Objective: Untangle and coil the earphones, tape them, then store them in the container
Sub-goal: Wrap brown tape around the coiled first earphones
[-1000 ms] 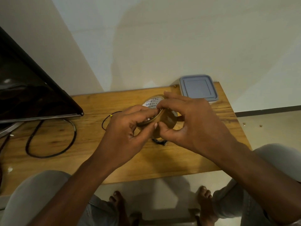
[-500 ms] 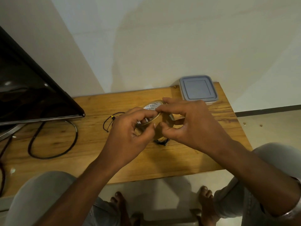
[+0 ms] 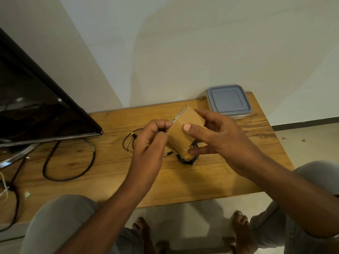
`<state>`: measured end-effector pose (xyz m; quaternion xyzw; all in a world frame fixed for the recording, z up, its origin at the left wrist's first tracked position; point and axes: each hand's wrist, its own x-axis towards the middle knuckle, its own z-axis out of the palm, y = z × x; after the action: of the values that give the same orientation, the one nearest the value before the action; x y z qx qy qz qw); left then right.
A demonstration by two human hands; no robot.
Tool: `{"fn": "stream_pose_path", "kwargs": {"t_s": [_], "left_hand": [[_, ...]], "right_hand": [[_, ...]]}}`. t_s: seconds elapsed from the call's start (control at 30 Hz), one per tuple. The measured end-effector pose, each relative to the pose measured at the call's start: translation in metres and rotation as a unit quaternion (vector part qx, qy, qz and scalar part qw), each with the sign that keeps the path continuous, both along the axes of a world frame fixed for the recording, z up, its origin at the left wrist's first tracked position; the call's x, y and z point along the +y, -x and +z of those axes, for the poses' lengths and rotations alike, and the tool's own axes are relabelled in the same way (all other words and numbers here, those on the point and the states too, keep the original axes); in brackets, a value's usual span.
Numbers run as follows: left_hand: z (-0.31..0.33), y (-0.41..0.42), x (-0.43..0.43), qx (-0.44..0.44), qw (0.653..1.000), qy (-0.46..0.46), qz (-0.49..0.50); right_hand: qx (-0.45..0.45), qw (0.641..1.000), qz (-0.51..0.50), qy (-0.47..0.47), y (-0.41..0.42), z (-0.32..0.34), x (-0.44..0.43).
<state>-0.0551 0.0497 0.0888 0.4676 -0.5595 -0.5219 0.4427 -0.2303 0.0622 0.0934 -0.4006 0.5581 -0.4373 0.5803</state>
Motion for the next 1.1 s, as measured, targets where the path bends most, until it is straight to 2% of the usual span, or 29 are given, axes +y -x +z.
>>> {"fn": "stream_pose_path", "kwargs": {"t_s": [0.07,0.2,0.7,1.1], "left_hand": [[0.0003,0.0005,0.0006,-0.001,1.000,-0.004,-0.013],[0.0031,0.0038,0.0030,-0.007,0.999,-0.016,-0.038],[0.0005,0.0030,-0.0004,-0.013,0.997,0.008,-0.078],[-0.0030,0.0021,0.0005,-0.021,0.996,0.025,-0.080]], "right_hand": [[-0.015,0.999,-0.013,0.028,-0.0025,0.0011,0.0020],[0.021,0.997,-0.017,0.069,-0.0081,-0.0035,0.0030],[-0.017,0.996,-0.030,0.077,-0.0055,-0.0031,0.0007],[0.005,0.995,-0.030,0.092,-0.0033,-0.0051,-0.0003]]}}
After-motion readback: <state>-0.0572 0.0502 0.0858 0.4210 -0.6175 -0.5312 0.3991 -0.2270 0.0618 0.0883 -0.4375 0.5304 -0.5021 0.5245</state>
